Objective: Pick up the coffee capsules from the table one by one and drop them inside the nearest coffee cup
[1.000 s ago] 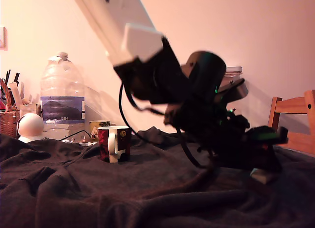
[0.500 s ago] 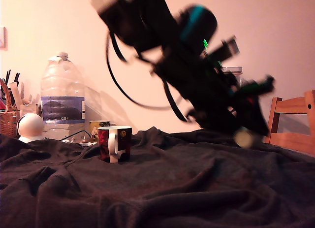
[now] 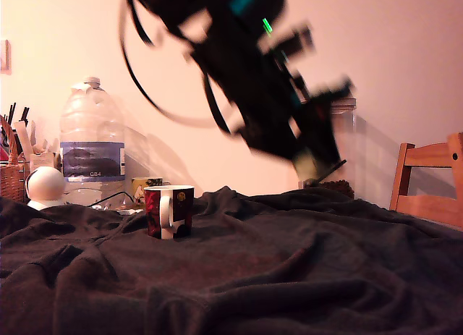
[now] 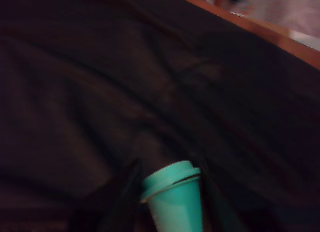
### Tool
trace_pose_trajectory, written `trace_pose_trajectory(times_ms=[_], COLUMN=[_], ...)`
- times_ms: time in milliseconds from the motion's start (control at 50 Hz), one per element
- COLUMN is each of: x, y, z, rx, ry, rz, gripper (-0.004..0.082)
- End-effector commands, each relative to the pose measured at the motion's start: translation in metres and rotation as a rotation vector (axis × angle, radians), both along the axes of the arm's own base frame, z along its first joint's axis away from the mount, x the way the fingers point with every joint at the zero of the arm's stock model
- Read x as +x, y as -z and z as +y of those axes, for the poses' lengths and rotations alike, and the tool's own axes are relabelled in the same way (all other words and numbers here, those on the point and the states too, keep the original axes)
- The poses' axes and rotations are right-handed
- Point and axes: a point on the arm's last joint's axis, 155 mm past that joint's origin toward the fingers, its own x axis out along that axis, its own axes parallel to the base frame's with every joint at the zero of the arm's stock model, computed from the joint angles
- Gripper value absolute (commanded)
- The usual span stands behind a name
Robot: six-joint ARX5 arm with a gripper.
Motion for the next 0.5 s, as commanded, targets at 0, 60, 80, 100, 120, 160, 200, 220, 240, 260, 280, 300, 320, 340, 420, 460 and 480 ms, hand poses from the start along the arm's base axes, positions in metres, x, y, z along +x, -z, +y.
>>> trace_pose_trajectory(times_ms=[0, 60, 80, 100, 120, 160, 200, 220, 240, 260, 280, 300, 320, 340, 420, 460, 480], x=[0.0, 0.003, 0.004, 0.006, 0.007, 0.009, 0.012, 0.014, 0.016, 0.017, 0.018, 0.019, 0.019, 0.02, 0.023, 0.024, 0.025], y=[-0.002, -0.006, -0.007, -0.008, -0.009, -0.011, -0.013, -0.014, -0.016, -0.017, -0.018, -0.019, -0.02, -0.021, -0.023, -0.023, -0.023], z=[0.016, 0.026, 0.03, 0.034, 0.038, 0.045, 0.054, 0.057, 0.062, 0.067, 0.071, 0.075, 0.079, 0.083, 0.101, 0.11, 0.114], rx=[0.003, -0.003, -0.001, -0.002, -0.003, -0.007, -0.01, -0.009, -0.01, -0.012, -0.013, -0.015, -0.017, -0.018, -0.018, -0.018, -0.019], ry=[-0.019, -0.039, -0.051, -0.06, -0.067, -0.083, -0.102, -0.112, -0.122, -0.13, -0.14, -0.149, -0.157, -0.164, -0.204, -0.223, -0.231], rz=[-0.015, -0.025, -0.031, -0.035, -0.038, -0.047, -0.055, -0.058, -0.062, -0.065, -0.07, -0.074, -0.078, -0.08, -0.094, -0.1, -0.102], gripper=[0.0251, 0.0251, 0.0251, 0.0251, 0.0251, 0.0251, 0.0251, 0.0251, 0.0251, 0.0251, 0.0251, 0.0251, 0.0251, 0.0251, 0.0251, 0.0251, 0.0251])
